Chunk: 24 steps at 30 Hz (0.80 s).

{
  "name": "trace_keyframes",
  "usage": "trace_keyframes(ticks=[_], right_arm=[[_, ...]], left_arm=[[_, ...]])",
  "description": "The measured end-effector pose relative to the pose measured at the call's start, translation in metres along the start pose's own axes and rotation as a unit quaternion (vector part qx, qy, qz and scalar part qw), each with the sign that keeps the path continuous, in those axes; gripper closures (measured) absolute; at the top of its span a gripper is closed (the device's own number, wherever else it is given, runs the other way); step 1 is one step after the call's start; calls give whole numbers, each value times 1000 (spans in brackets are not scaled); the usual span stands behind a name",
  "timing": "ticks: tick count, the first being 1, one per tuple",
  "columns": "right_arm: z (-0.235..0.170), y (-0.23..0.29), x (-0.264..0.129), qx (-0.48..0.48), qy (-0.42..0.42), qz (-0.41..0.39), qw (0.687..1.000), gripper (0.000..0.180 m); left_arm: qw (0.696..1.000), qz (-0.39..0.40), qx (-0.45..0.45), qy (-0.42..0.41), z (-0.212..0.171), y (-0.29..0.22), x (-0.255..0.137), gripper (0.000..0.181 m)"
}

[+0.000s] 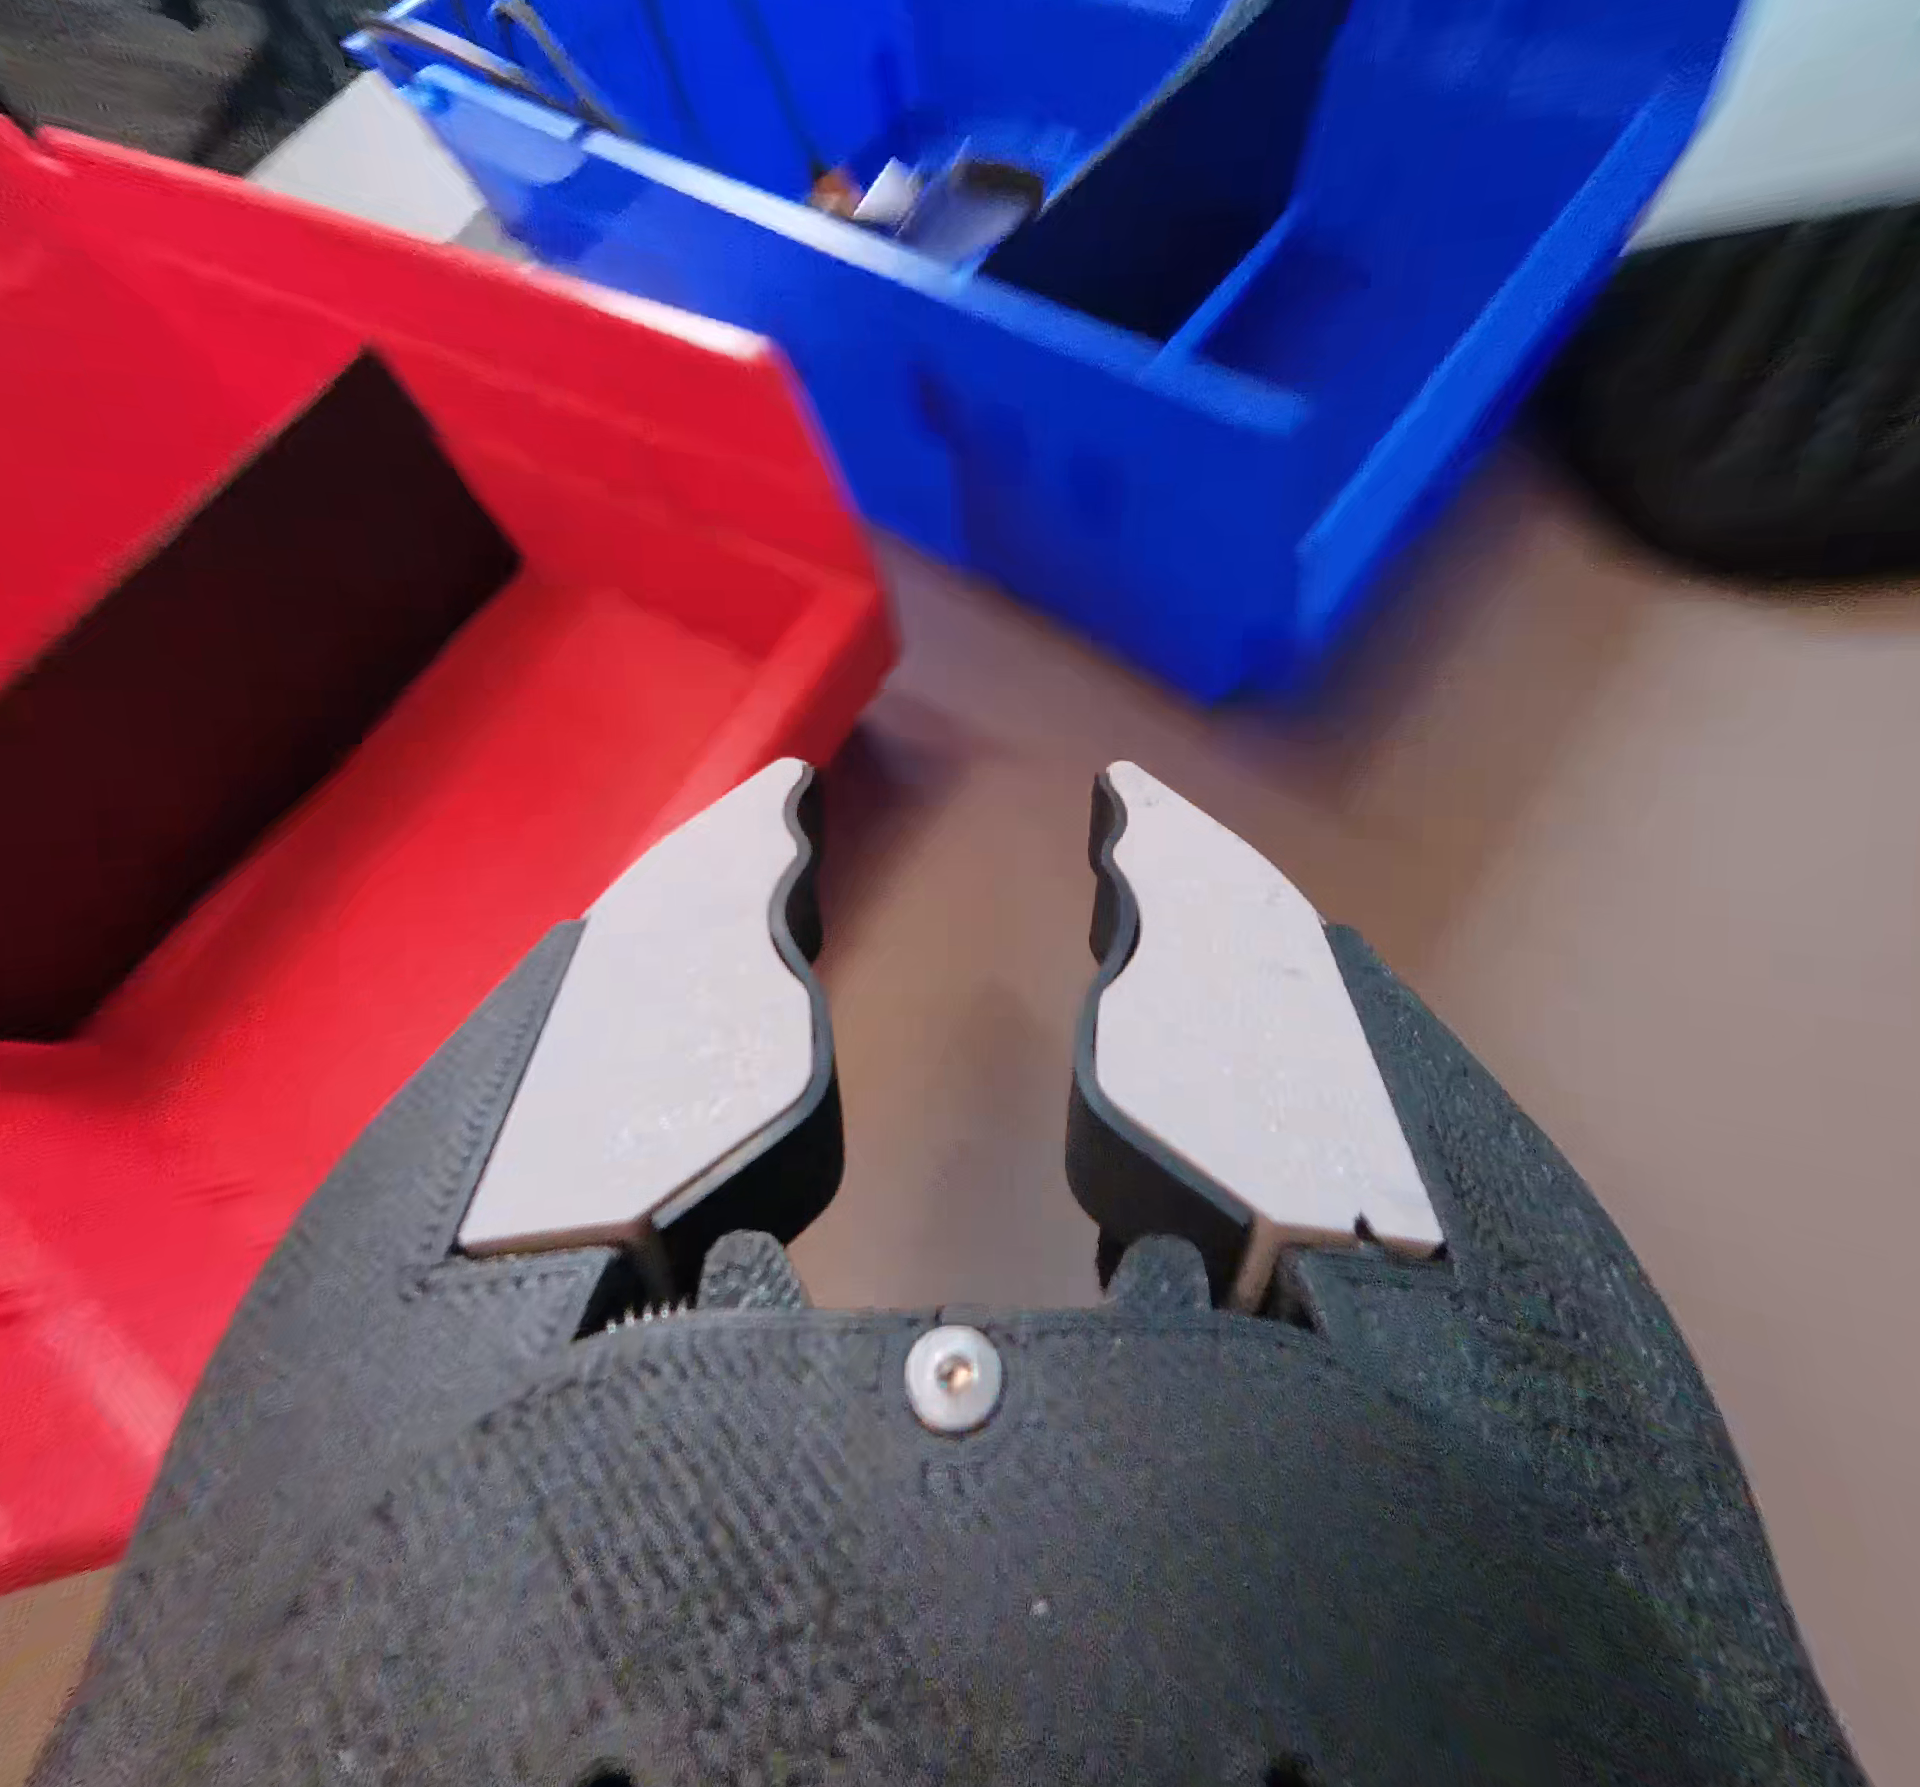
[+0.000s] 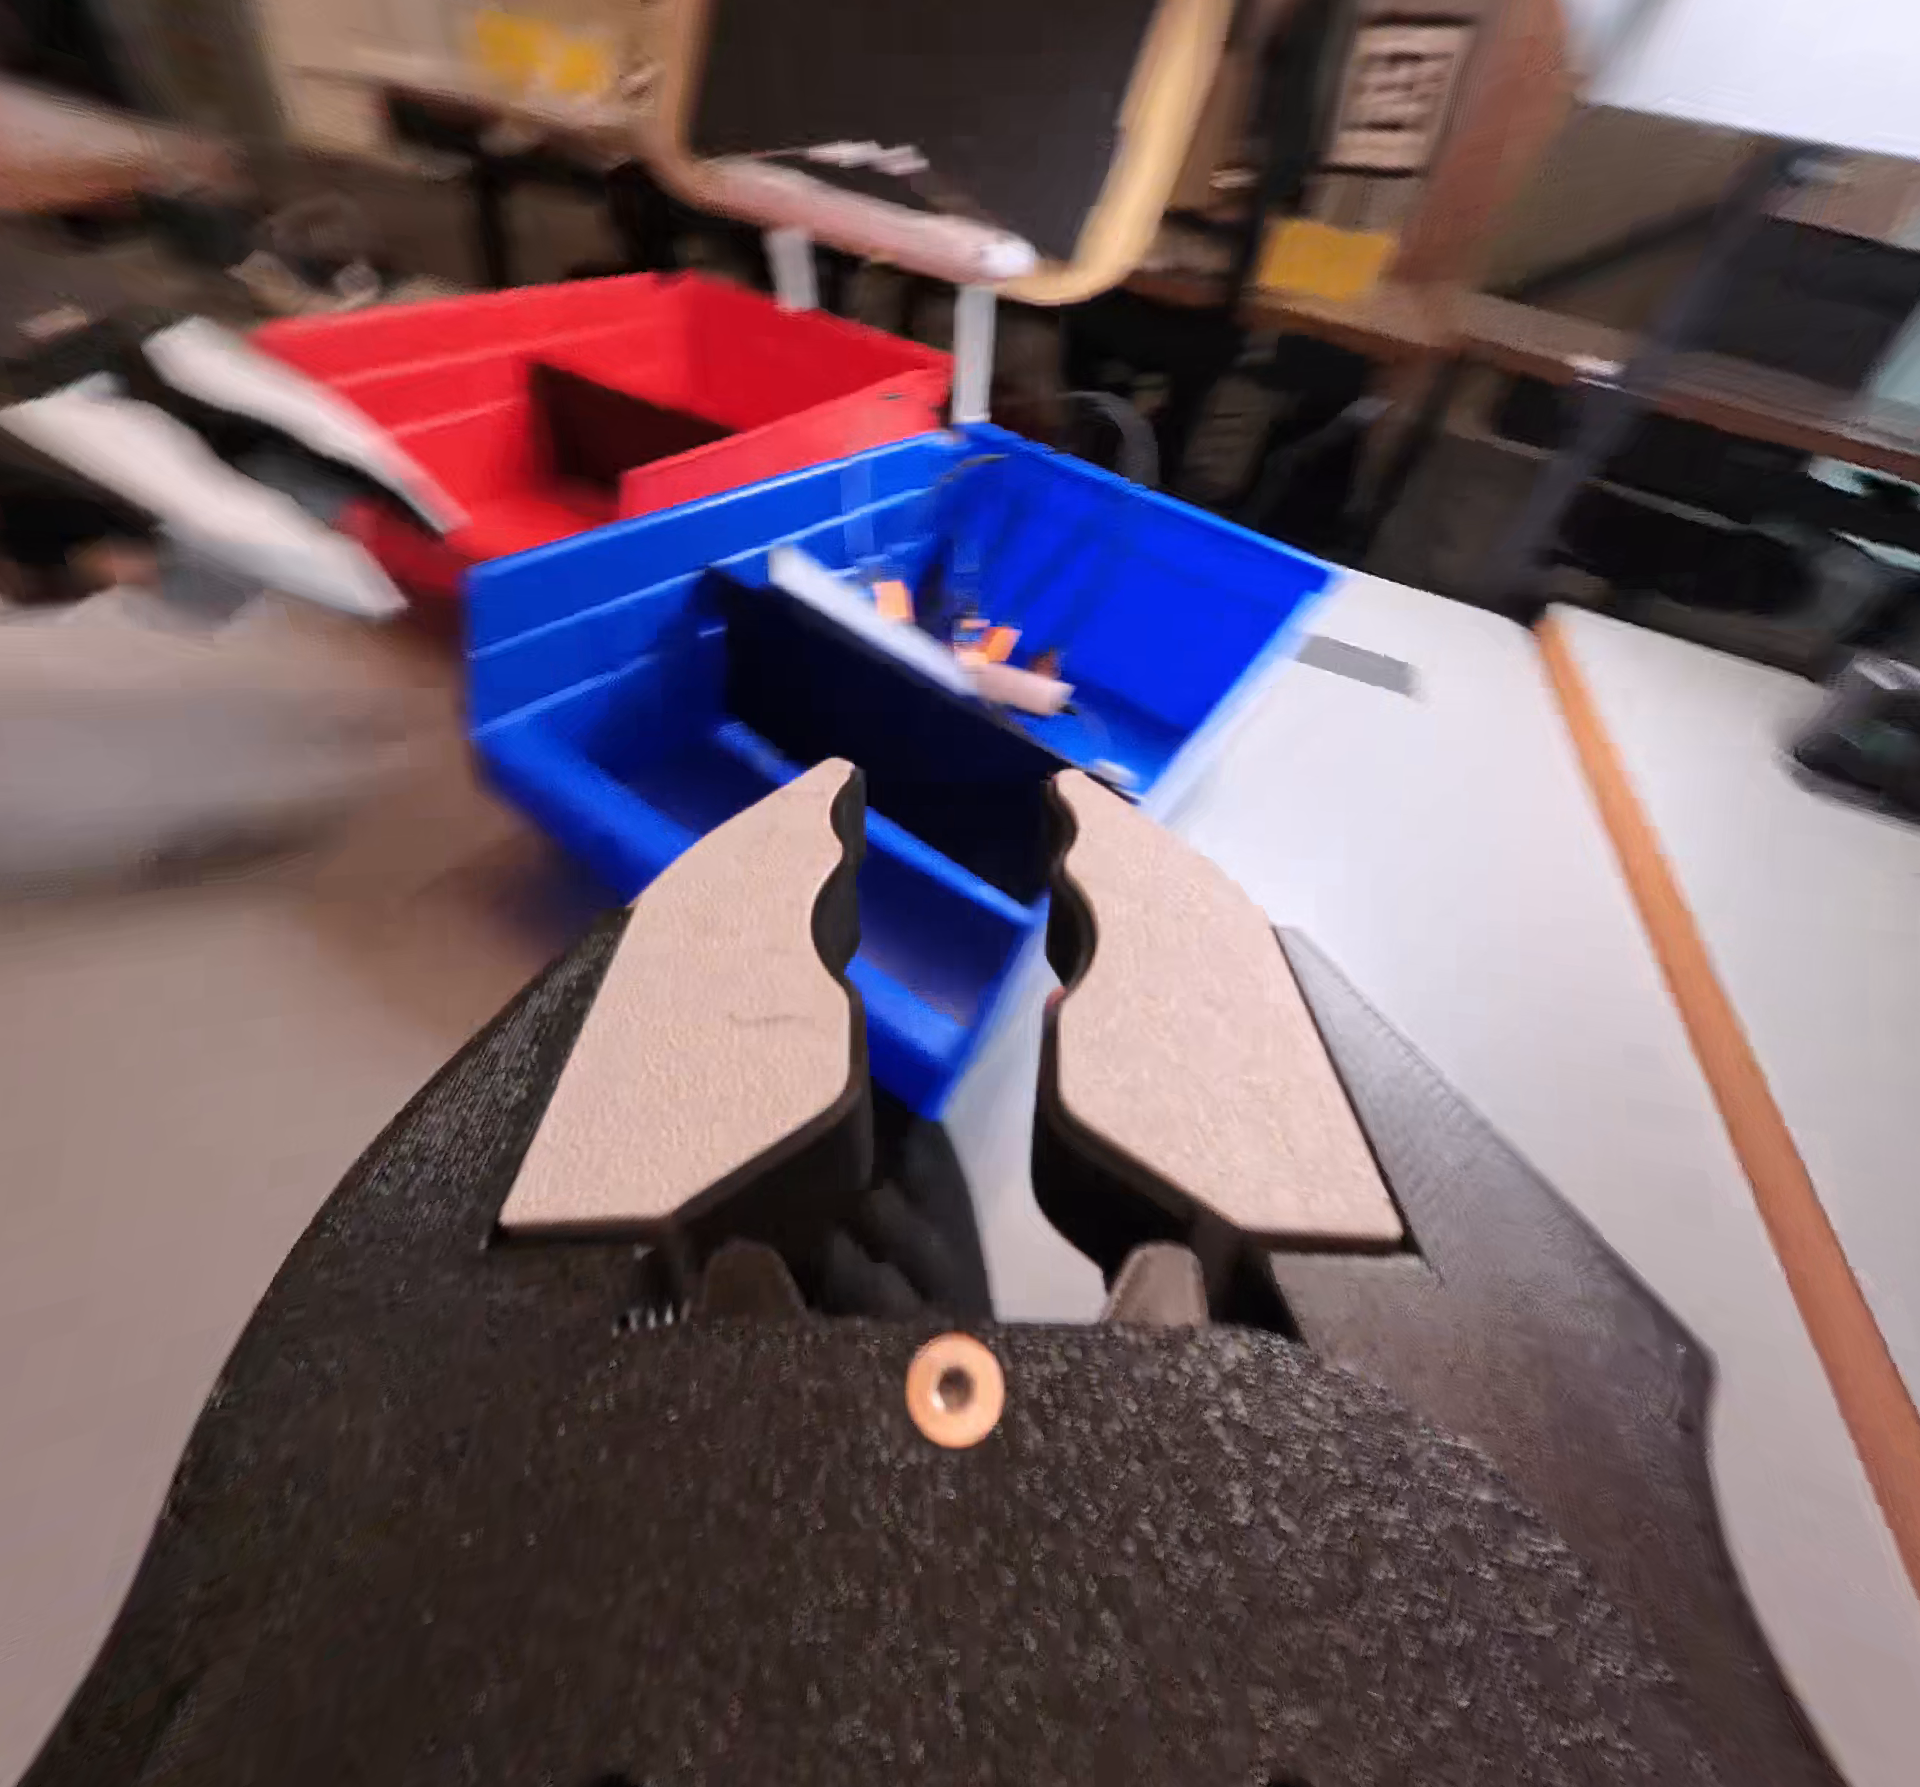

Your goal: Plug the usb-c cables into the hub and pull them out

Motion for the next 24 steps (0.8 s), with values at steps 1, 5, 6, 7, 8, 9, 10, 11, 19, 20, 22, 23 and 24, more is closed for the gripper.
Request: trace_keyframes(ticks=[1, 5, 6, 7, 8, 9, 10, 11, 19, 20, 22, 23, 24], right_arm=[[-8, -11, 0, 23, -2, -32, 999, 144], [-37, -18, 35, 89, 65, -17, 994, 123], [-41, -18, 45, 96, 78, -17, 992, 122], [-44, -19, 53, 94, 92, -24, 991, 123], [-47, -21, 61, 87, 106, -36, 990, 127], [-49, -23, 66, 88, 118, -42, 988, 133], [-48, -23, 69, 97, 119, -32, 988, 138], [-47, -24, 70, 105, 111, -28, 988, 154], [-35, -23, 56, 100, 68, -79, 990, 161], [-32, -21, 52, 97, 59, -84, 990, 161], [-23, -18, 44, 92, 36, -91, 991, 160], [-15, -17, 39, 90, 25, -93, 991, 160], [-5, -16, 35, 86, 14, -92, 992, 160]], left_arm=[[998, -21, -45, -28, 4, -10, 1, 127], [981, -44, -164, -93, 17, -37, 30, 117], [980, -33, -172, -92, 19, -39, 40, 115], [979, -26, -179, -91, 21, -40, 50, 115], [978, -26, -190, -88, 24, -42, 58, 116], [977, -23, -197, -83, 26, -43, 65, 118], [977, -5, -196, -79, 27, -43, 70, 123], [979, 15, -187, -78, 28, -42, 74, 127], [980, 71, -159, -92, 37, -45, 73, 151], [980, 72, -157, -100, 40, -46, 70, 152], [980, 79, -142, -117, 49, -46, 60, 153], [980, 84, -132, -126, 55, -47, 52, 153], [979, 88, -125, -136, 62, -47, 44, 154]])
Point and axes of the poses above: each gripper's, where its closed fingertips meet, x out along the fingers, z out of its top, y = z × x across the jaws, the point moved 8 cm from there along -x, back along the fingers, and after that the axes turned 5 degrees about y, right-handed, at the moved point
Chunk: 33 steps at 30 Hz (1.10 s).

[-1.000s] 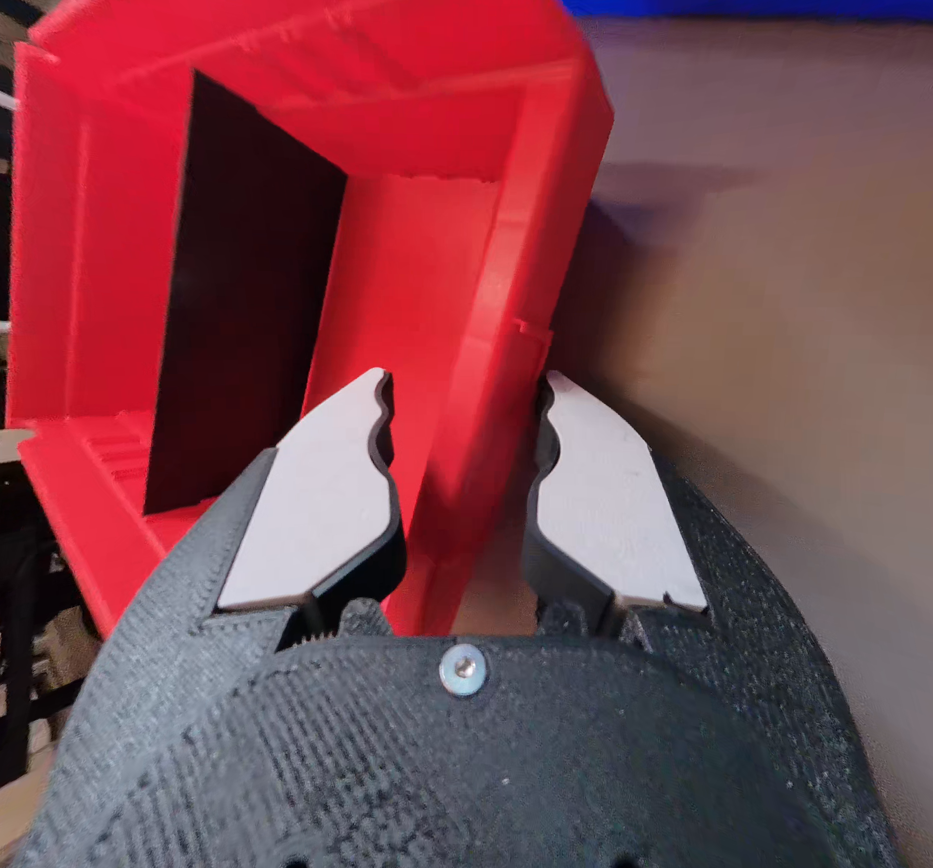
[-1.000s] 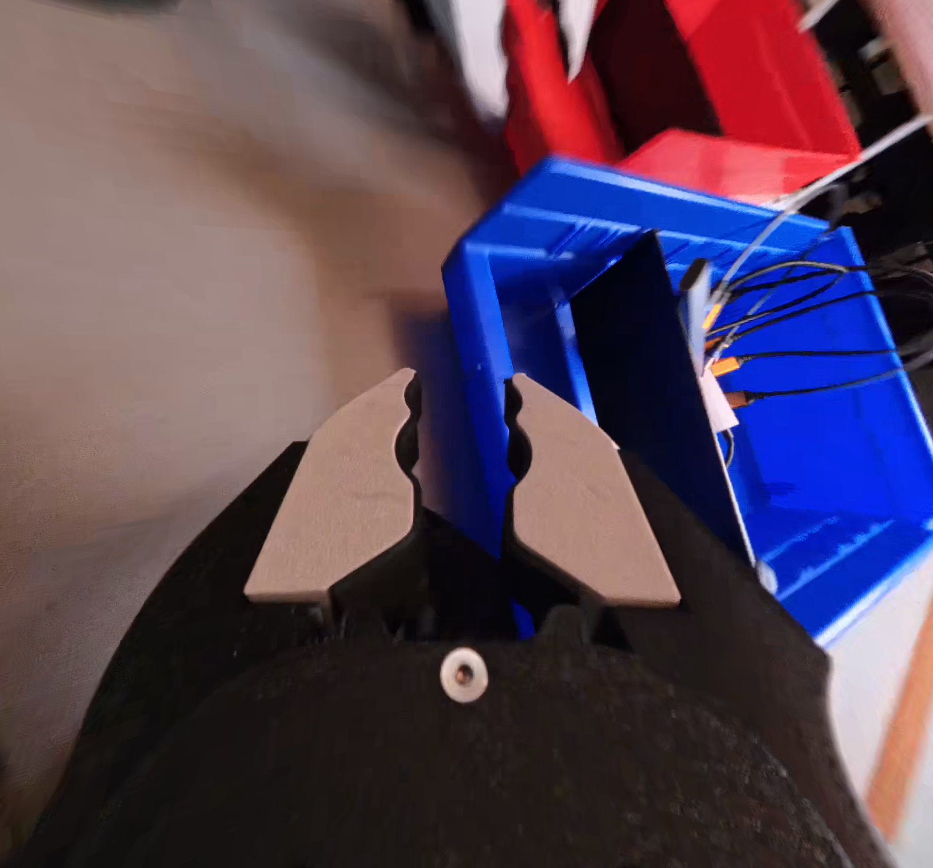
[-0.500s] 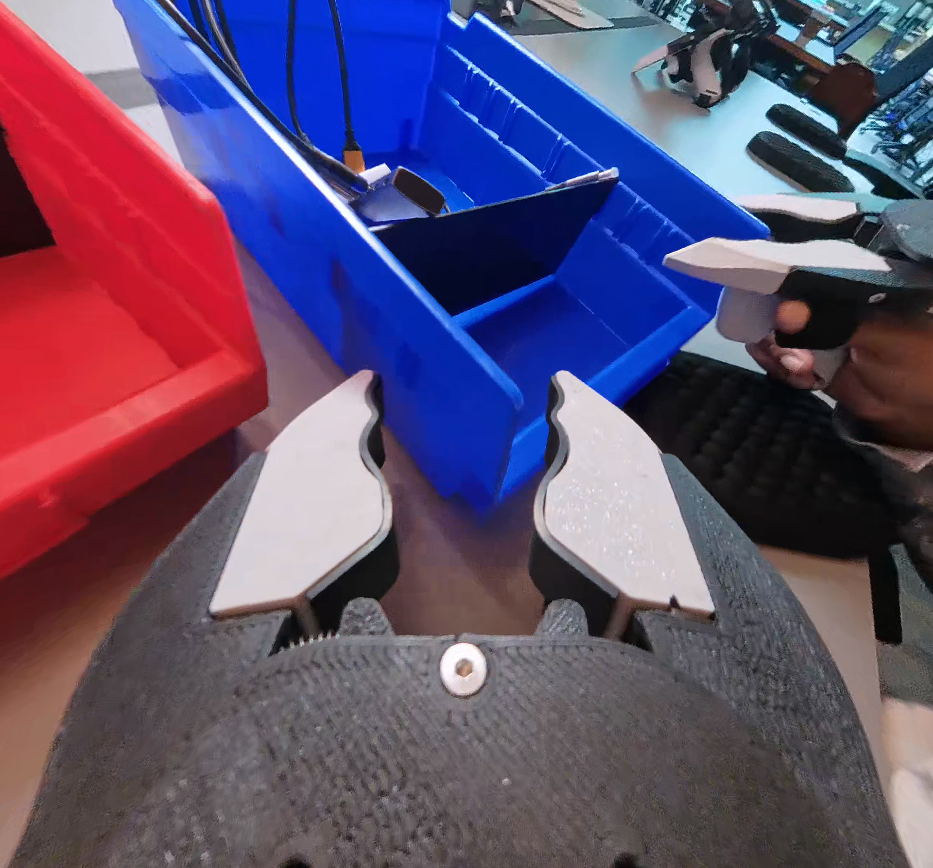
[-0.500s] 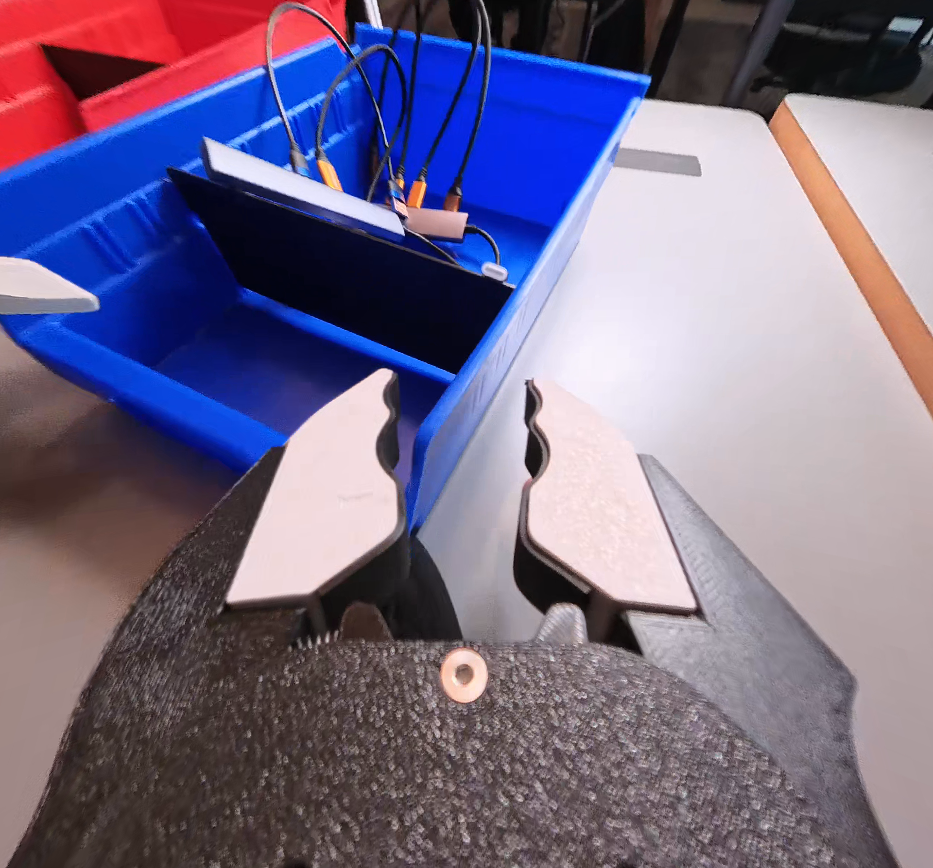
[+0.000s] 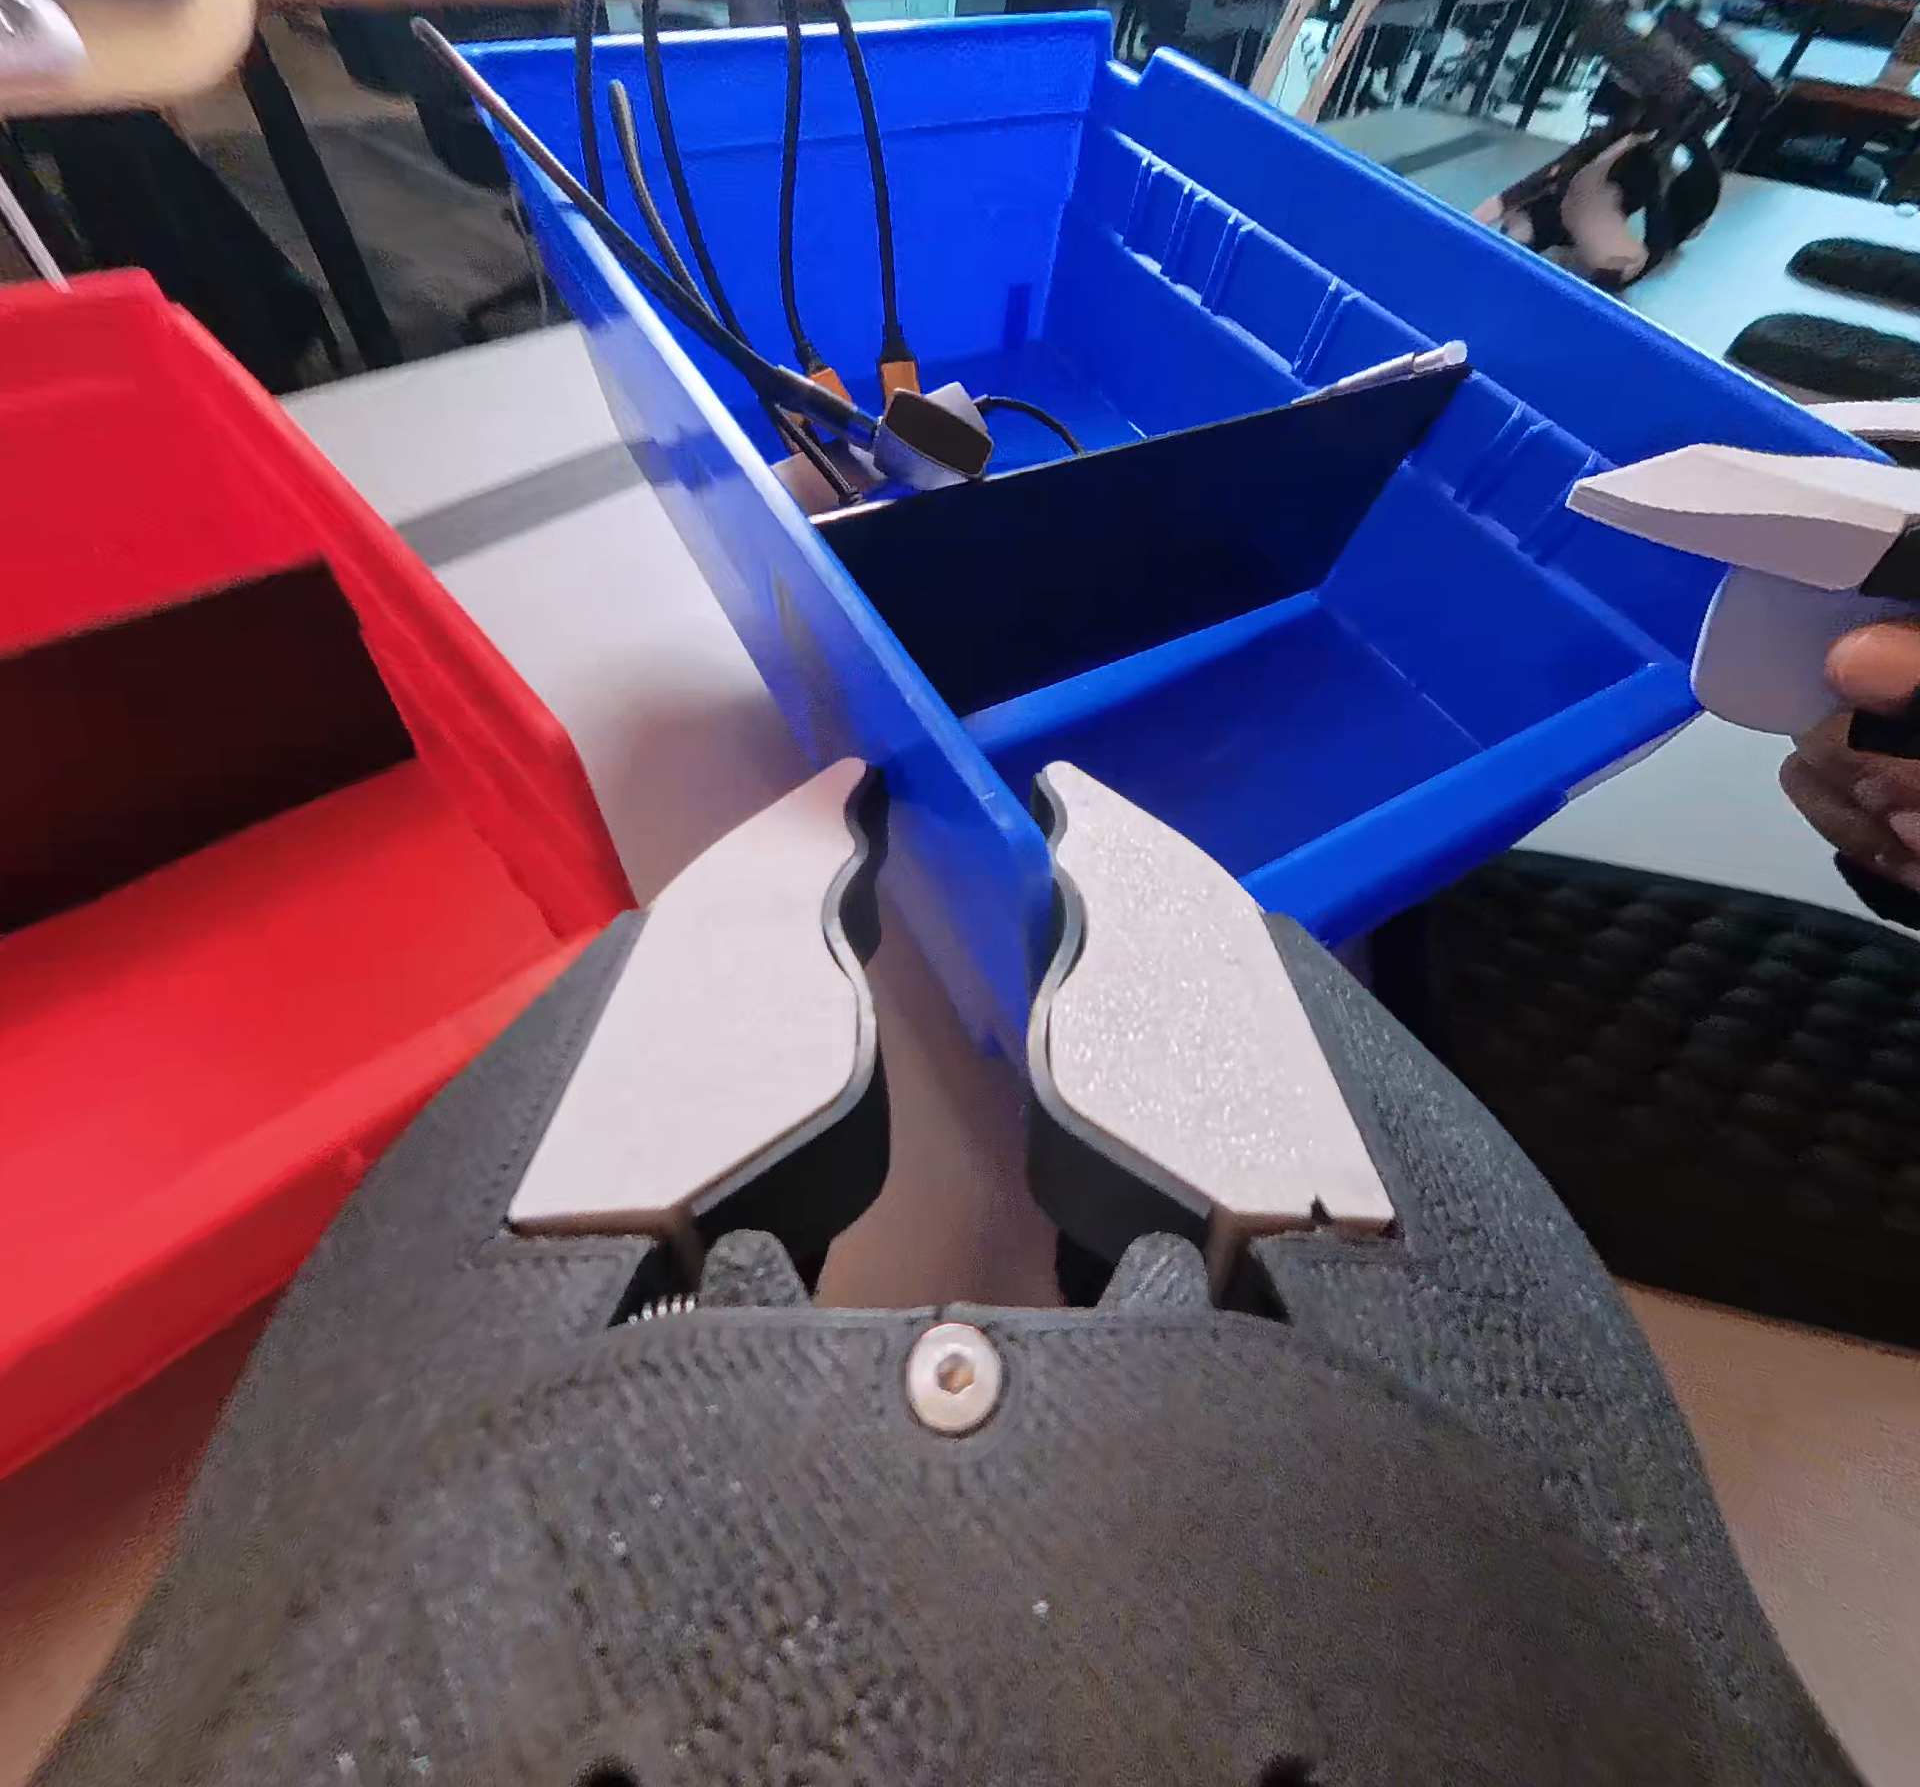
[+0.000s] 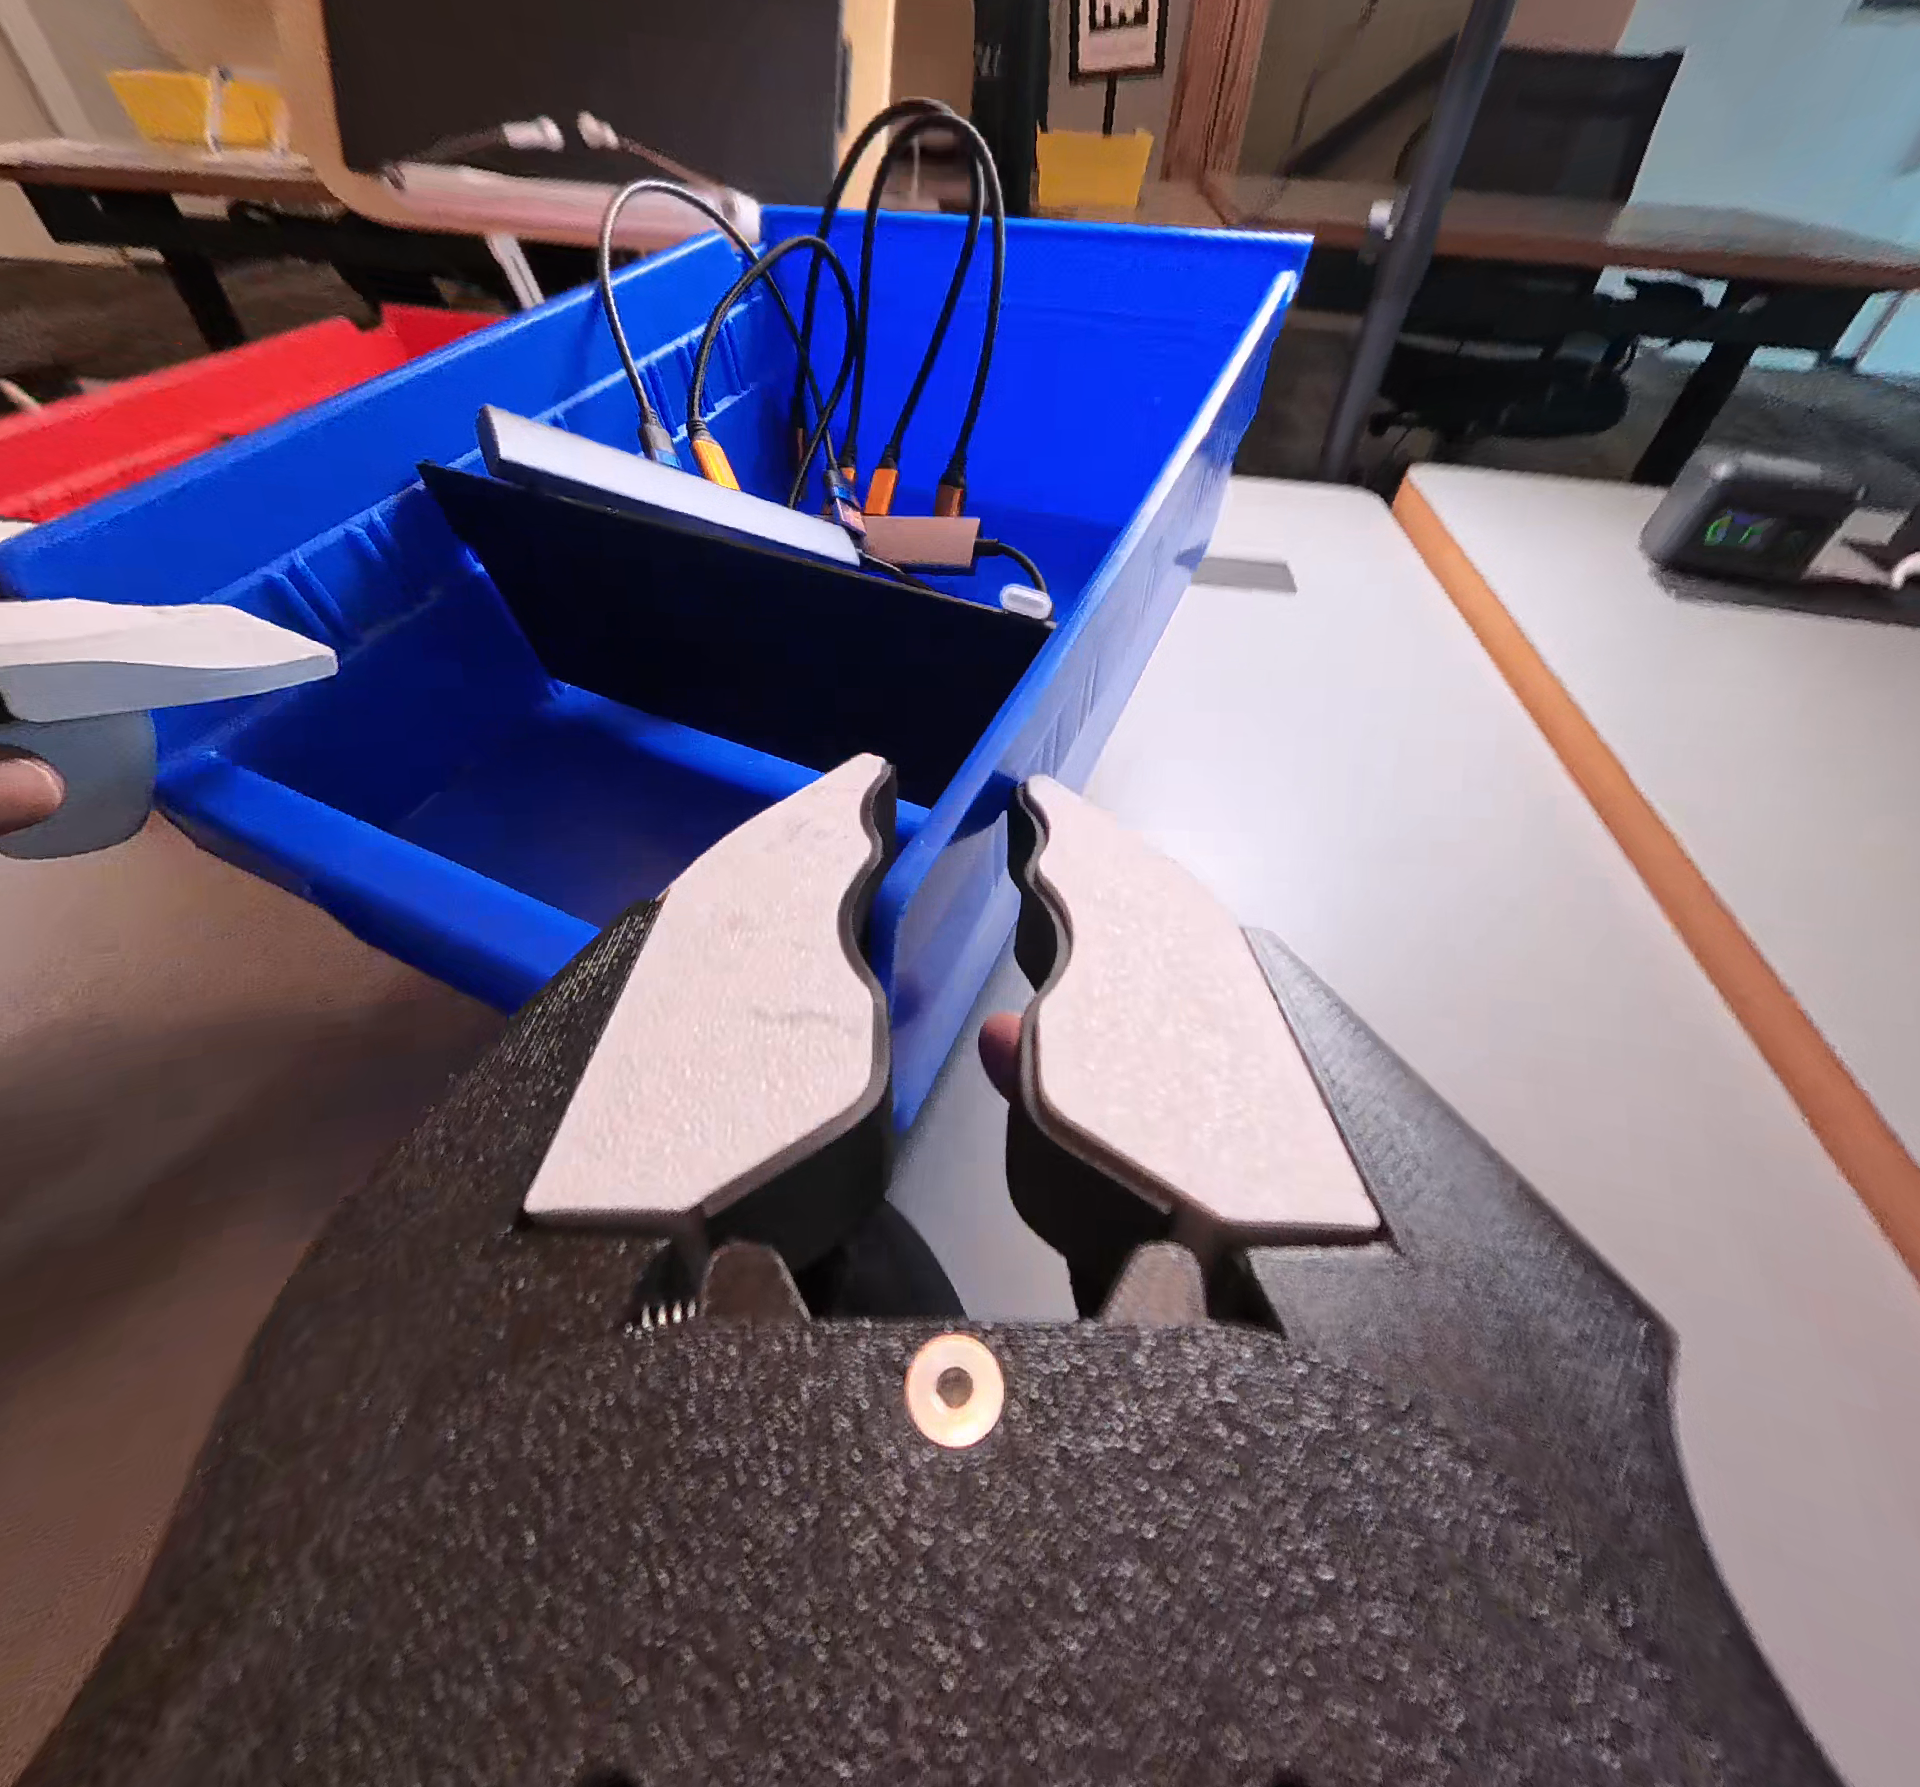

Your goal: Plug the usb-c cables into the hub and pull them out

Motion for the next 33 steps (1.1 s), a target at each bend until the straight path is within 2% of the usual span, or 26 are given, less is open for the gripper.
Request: trace_keyframes(ticks=[4, 8, 12, 15, 19, 24, 28, 33], right_arm=[[48, 18, -9, -18, -46, 29, 998, 158], [97, 59, 2, -37, -90, 81, 992, 157], [132, 125, 27, -49, -117, 145, 981, 157], [140, 183, 48, -55, -109, 199, 972, 156], [136, 258, 73, -58, -88, 266, 958, 155], [113, 335, 104, -64, -35, 326, 943, 154], [79, 375, 131, -68, 24, 353, 933, 151], [33, 391, 165, -73, 90, 356, 927, 149]], left_arm=[[998, 21, 18, -49, 36, 7, -38, 154], [992, 78, 20, -94, 65, 32, -94, 155], [979, 165, 14, -119, 72, 69, -162, 158], [963, 237, -4, -129, 61, 98, -214, 162], [942, 313, -41, -118, 29, 132, -273, 165], [918, 373, -94, -98, -17, 170, -322, 167], [899, 415, -127, -66, -54, 200, -333, 171], [894, 412, -173, -26, -101, 230, -314, 173]])
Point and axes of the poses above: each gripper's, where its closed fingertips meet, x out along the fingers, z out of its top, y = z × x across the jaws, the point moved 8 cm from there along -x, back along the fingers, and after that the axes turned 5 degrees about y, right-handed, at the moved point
